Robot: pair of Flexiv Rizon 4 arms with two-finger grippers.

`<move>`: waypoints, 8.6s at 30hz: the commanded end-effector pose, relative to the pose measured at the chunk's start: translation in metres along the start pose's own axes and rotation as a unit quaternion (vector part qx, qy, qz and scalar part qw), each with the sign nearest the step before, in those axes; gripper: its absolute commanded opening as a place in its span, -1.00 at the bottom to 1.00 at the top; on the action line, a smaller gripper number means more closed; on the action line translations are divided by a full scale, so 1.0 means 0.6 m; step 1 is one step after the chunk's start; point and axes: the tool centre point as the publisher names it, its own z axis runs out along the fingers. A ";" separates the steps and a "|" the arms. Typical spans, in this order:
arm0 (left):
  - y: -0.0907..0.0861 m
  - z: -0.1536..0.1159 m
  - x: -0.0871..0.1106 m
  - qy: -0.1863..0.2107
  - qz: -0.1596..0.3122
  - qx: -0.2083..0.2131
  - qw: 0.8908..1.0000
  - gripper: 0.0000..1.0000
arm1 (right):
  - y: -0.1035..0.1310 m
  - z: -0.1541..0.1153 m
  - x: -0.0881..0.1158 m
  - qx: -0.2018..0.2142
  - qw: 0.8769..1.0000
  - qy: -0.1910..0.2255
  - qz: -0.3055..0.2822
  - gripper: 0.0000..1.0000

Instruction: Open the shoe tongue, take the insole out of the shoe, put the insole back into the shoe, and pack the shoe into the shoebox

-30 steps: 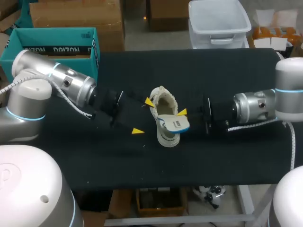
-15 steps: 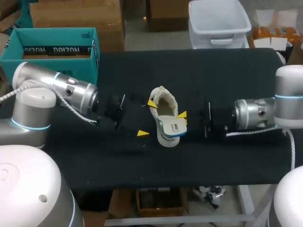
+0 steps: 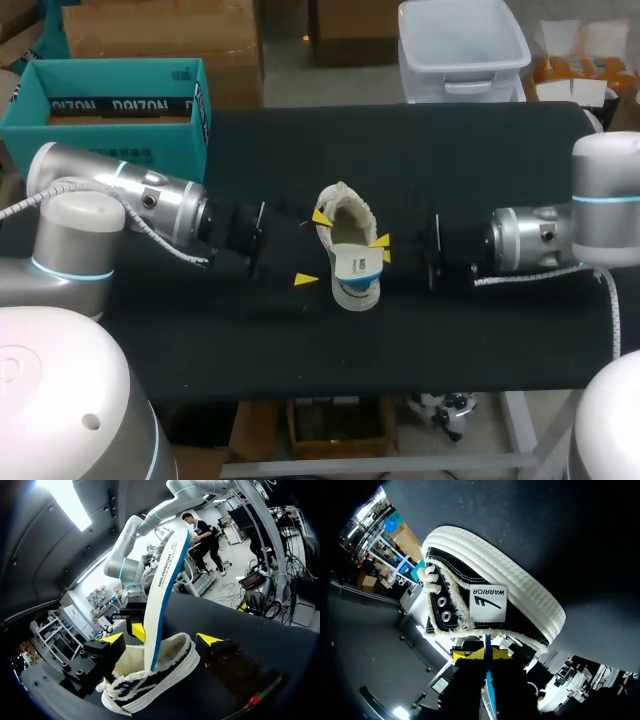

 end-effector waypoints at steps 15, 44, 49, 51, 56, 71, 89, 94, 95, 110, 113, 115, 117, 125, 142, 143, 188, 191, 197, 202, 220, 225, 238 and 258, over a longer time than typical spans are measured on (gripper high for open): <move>0.047 0.058 -0.030 -0.006 -0.006 -0.011 1.000 -0.08 | -0.004 -0.004 -0.001 -0.001 1.000 0.005 0.006 -1.00; 0.085 0.076 -0.033 0.000 -0.010 -0.028 1.000 -0.81 | 0.045 -0.011 0.005 -0.017 1.000 0.003 0.016 -1.00; 0.097 0.074 -0.029 0.001 -0.011 -0.036 0.999 -0.80 | 0.055 -0.006 0.008 -0.018 1.000 -0.001 0.016 -1.00; 0.099 0.073 -0.027 0.002 -0.011 -0.039 0.999 -0.81 | 0.059 -0.004 0.009 -0.018 1.000 -0.002 0.016 -1.00; 0.101 0.071 -0.026 0.000 -0.012 -0.042 0.999 -0.82 | 0.062 -0.003 0.008 -0.018 1.000 -0.004 0.018 -1.00; 0.095 0.073 -0.021 -0.001 -0.012 -0.039 0.999 -0.88 | 0.004 -0.017 -0.012 -0.050 0.998 -0.010 0.029 -0.55; 0.060 0.064 -0.006 0.004 -0.003 -0.016 1.000 0.62 | 0.013 -0.011 -0.016 -0.046 0.999 -0.017 0.024 -1.00; 0.043 0.064 -0.001 0.006 0.013 -0.009 1.000 -0.22 | 0.015 -0.011 -0.017 -0.048 0.998 -0.015 0.024 -1.00; 0.041 0.064 -0.002 0.006 0.014 -0.008 1.000 -0.37 | 0.015 -0.011 -0.017 -0.048 0.998 -0.015 0.024 -1.00; 0.077 0.079 -0.022 0.009 0.012 -0.029 0.999 -1.00 | 0.060 0.000 0.002 -0.051 0.998 -0.026 0.030 -1.00; 0.086 0.082 -0.026 0.008 0.008 -0.036 0.999 -1.00 | 0.074 0.003 0.007 -0.049 0.998 -0.028 0.032 -1.00; 0.093 0.083 -0.028 0.009 0.004 -0.038 0.999 -1.00 | 0.079 0.006 0.009 -0.046 0.998 -0.029 0.032 -1.00; 0.097 0.083 -0.028 0.009 0.002 -0.040 0.999 -1.00 | 0.081 0.007 0.010 -0.046 0.998 -0.030 0.033 -1.00; 0.102 0.084 -0.028 0.010 -0.001 -0.042 0.999 -1.00 | 0.067 0.004 0.008 -0.051 0.998 -0.031 0.031 -0.84; 0.095 0.085 -0.026 0.007 0.001 -0.035 0.999 -1.00 | -0.004 -0.011 -0.014 -0.087 0.995 -0.037 0.035 -0.52; 0.095 0.085 -0.026 0.006 0.000 -0.035 0.999 -1.00 | -0.005 -0.011 -0.014 -0.087 0.995 -0.037 0.035 -0.64; 0.092 0.089 -0.025 0.018 0.013 -0.048 0.999 -1.00 | 0.070 0.016 0.001 -0.091 0.993 -0.064 0.036 -1.00; 0.092 0.089 -0.023 0.018 0.012 -0.049 0.999 -1.00 | 0.066 0.014 -0.002 -0.091 0.993 -0.061 0.035 -1.00; 0.086 0.089 -0.020 0.019 0.013 -0.047 0.999 -1.00 | 0.031 0.003 -0.015 -0.106 0.992 -0.056 0.035 -0.26; 0.083 0.090 -0.018 0.019 0.014 -0.046 0.999 -1.00 | 0.001 -0.003 -0.021 -0.124 0.990 -0.058 0.035 -0.26; 0.031 0.085 -0.002 0.019 0.037 -0.026 0.999 -0.11 | 0.010 -0.010 -0.026 -0.121 0.990 -0.058 0.032 -1.00; 0.008 0.092 0.002 0.020 0.055 -0.017 0.998 -0.65 | 0.015 -0.006 -0.023 -0.119 0.991 -0.060 0.030 -1.00; 0.046 0.104 -0.009 0.015 0.044 -0.056 0.997 -1.00 | 0.050 0.014 -0.013 -0.110 0.991 -0.068 0.029 -1.00; 0.064 0.105 -0.008 0.016 0.027 -0.066 0.997 -1.00 | 0.011 -0.002 -0.028 -0.137 0.988 -0.063 0.027 -0.18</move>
